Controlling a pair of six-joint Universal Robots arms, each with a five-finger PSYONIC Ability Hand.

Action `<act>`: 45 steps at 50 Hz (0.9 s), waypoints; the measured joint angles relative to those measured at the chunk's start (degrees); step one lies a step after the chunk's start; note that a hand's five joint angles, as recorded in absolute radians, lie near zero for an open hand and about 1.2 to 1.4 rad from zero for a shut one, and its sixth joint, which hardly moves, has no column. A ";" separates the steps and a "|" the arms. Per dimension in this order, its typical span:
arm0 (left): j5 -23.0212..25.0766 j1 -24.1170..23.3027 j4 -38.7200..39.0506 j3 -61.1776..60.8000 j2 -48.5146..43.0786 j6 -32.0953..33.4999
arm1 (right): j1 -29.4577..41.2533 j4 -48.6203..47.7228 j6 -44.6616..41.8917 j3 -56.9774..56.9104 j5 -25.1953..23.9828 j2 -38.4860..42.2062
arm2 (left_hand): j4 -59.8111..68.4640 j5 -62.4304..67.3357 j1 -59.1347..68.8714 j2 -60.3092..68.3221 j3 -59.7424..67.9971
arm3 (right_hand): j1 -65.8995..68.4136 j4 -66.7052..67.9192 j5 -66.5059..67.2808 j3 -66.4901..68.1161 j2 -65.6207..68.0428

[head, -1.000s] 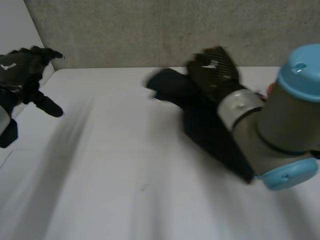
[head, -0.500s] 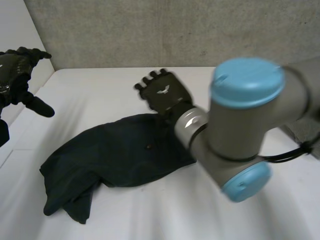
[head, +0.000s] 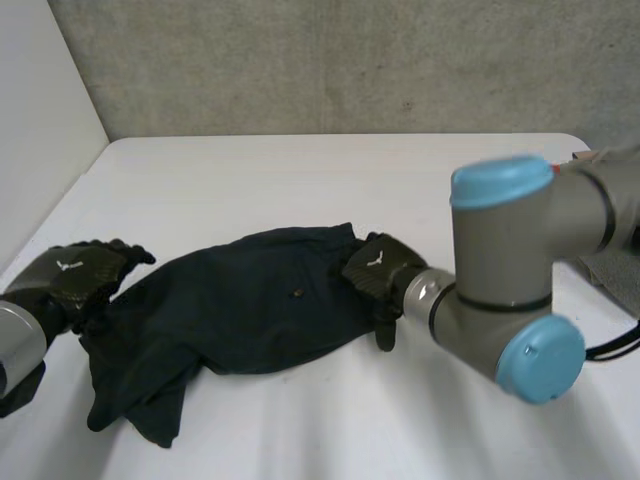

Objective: Fold the laundry.

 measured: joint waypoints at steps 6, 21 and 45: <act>-0.46 -0.03 4.71 -0.87 -2.33 -0.22 | 1.41 -12.31 1.26 6.18 0.82 1.72 | 0.00 0.00 0.00 0.00 0.00 | 1.99 3.61 3.23 3.73 3.61; -1.02 -0.15 6.89 0.92 -1.01 -1.75 | 0.97 -26.22 1.75 7.86 8.44 5.50 | 0.00 0.00 0.00 0.00 0.00 | 44.87 56.32 52.12 55.53 54.51; -4.55 -6.62 8.54 4.41 -1.22 -3.19 | -14.70 -26.57 -19.73 19.96 16.38 -15.68 | 0.00 0.00 0.00 0.00 0.00 | 47.02 56.46 53.29 55.53 54.51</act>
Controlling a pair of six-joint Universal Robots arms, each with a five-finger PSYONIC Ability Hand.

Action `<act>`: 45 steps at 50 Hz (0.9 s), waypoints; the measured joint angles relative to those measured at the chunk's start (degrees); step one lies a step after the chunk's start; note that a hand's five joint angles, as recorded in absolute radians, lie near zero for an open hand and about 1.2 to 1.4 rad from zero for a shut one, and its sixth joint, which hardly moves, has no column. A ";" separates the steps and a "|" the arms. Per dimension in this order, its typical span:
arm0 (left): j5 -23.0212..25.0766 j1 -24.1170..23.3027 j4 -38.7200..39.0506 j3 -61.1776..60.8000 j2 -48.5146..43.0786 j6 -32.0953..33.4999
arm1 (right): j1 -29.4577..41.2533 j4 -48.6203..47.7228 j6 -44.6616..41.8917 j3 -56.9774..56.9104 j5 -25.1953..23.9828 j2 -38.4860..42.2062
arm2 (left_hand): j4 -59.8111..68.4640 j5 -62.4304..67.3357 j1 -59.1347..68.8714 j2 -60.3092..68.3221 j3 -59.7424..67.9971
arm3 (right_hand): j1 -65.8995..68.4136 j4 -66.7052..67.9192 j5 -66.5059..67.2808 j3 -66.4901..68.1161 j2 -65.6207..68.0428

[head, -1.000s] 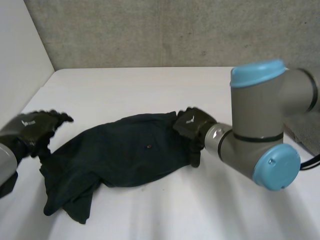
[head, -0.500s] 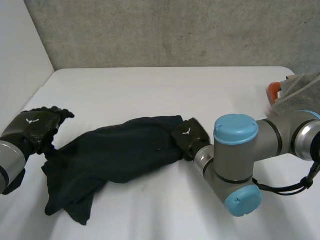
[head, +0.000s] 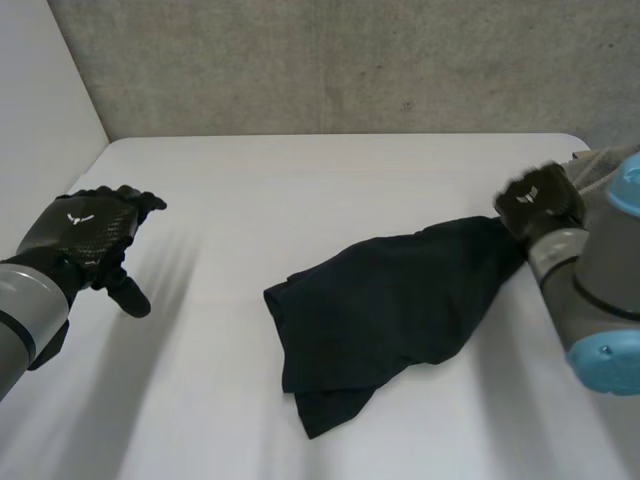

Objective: Fold the laundry.

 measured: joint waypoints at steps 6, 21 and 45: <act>-1.35 -1.12 0.30 0.44 0.03 0.02 | 11.05 -9.44 -3.16 5.62 -11.19 -4.12 | 0.00 0.00 0.00 0.00 0.00 | 0.00 0.28 1.69 0.63 0.89; -2.01 -2.88 0.91 1.97 0.09 0.06 | 21.34 -6.04 -10.56 12.52 -27.36 2.08 | 0.00 0.00 0.00 0.00 0.00 | -45.22 -52.25 -47.98 -50.93 -50.86; -6.49 -24.84 1.57 24.12 -15.15 -1.08 | -0.51 16.86 37.62 -8.47 -28.57 -3.36 | 0.00 0.00 0.00 0.00 0.00 | -46.98 -56.58 -53.25 -55.51 -54.55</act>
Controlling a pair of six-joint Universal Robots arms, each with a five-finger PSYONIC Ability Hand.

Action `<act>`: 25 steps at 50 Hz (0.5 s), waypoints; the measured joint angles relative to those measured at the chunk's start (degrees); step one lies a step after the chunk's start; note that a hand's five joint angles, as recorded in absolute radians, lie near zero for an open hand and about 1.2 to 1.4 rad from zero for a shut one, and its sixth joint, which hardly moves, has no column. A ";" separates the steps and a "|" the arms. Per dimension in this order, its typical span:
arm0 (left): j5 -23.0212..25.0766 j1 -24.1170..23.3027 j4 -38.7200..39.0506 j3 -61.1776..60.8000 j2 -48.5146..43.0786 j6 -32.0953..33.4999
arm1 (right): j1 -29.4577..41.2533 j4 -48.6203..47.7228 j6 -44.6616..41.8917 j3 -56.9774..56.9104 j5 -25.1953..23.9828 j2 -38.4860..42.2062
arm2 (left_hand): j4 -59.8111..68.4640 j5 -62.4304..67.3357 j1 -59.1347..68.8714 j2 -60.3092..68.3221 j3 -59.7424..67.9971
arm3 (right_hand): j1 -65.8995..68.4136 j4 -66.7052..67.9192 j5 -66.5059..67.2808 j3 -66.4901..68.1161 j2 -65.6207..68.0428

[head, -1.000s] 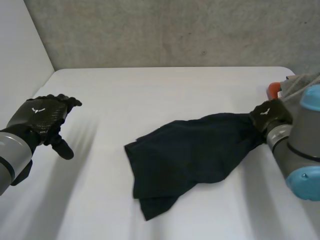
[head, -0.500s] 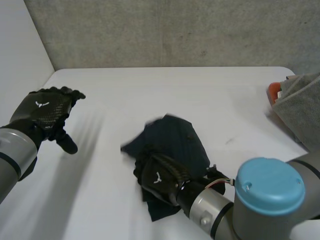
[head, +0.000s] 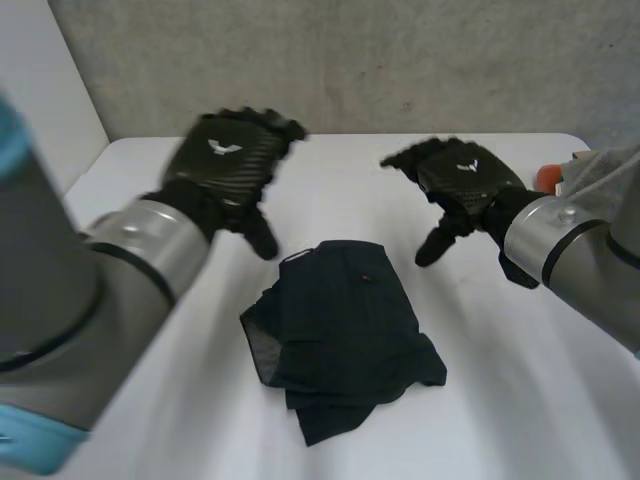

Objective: Fold the laundry.

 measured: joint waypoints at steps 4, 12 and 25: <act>-0.43 -3.80 -0.41 3.47 -5.55 -0.11 | -1.13 6.34 -0.51 -3.44 -0.48 4.66 | 0.00 0.00 0.00 0.00 0.00 | 0.00 0.00 0.00 0.00 0.00; -2.94 -7.55 -3.22 7.42 -17.59 -0.38 | -1.26 8.51 0.68 -4.31 -3.87 9.64 | 0.00 0.00 0.00 0.00 0.00 | 0.00 0.00 0.00 0.00 0.00; -12.50 -6.62 -7.26 9.54 -29.21 -0.17 | 0.96 6.46 -2.21 -2.86 -4.62 18.38 | 0.00 0.00 -2.14 -0.02 -0.35 | 0.00 0.00 0.00 0.00 0.00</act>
